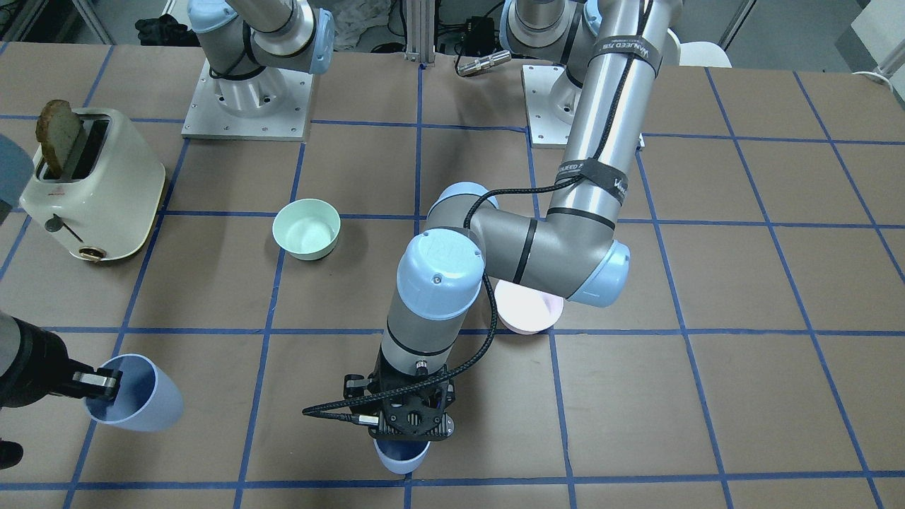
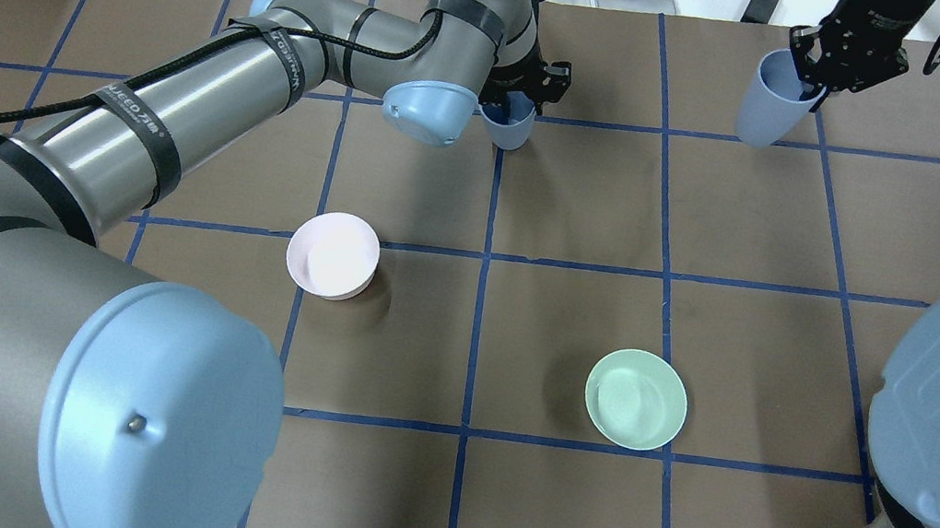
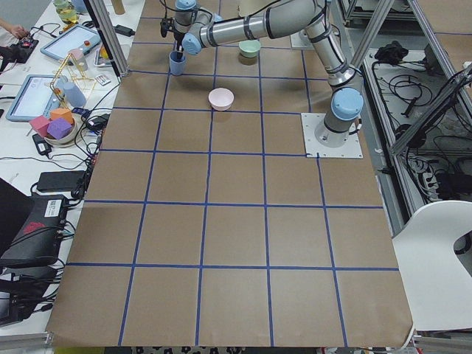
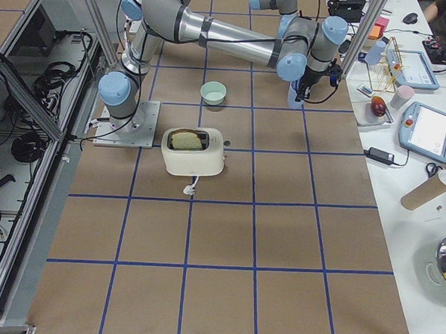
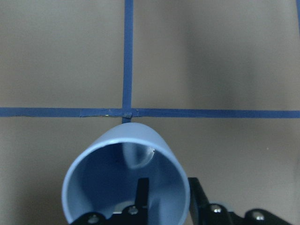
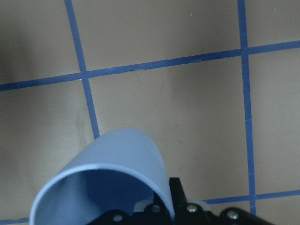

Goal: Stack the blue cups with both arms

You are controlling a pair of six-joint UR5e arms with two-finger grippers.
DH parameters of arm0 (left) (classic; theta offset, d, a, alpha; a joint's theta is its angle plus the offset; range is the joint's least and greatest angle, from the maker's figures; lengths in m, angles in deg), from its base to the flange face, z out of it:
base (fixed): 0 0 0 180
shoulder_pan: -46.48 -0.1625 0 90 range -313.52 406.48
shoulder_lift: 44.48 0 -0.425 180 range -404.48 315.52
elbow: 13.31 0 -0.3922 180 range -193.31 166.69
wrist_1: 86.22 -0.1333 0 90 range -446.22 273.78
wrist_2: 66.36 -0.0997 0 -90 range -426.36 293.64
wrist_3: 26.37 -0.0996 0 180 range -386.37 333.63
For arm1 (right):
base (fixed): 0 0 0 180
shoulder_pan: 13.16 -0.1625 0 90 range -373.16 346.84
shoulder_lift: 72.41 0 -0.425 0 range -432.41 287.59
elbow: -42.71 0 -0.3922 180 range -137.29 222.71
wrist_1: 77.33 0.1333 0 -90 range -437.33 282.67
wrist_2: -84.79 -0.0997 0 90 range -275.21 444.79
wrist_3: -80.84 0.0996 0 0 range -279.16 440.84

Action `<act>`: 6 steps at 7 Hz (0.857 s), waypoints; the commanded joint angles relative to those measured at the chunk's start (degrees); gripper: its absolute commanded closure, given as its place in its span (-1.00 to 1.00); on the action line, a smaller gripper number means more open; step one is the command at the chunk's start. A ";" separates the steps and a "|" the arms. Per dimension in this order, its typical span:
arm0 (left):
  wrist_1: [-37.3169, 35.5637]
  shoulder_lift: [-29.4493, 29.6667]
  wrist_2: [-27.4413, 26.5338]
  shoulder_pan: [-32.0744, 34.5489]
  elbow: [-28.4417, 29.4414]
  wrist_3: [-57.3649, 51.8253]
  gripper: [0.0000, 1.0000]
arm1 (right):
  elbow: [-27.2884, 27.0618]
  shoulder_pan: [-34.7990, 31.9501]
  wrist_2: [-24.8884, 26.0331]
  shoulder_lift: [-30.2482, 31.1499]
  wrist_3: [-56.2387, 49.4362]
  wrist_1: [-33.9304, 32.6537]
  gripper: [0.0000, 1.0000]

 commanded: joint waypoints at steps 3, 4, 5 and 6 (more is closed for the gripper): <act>35.86 -15.76 0.71 -4.16 0.18 -10.24 -1.00 | 4.21 -11.86 -1.34 0.05 17.39 1.14 1.00; 46.00 -20.86 -1.12 -5.29 -0.17 -13.24 -1.00 | 4.31 -15.38 -1.61 0.05 22.14 0.97 1.00; 53.15 -25.70 -1.23 -6.70 -1.13 -14.57 -1.00 | 4.22 -18.11 -2.22 -0.21 26.28 0.18 1.00; 55.22 -30.18 -2.01 -7.93 -6.27 -14.67 -0.96 | 4.22 -19.62 -3.71 -0.73 28.58 -1.13 1.00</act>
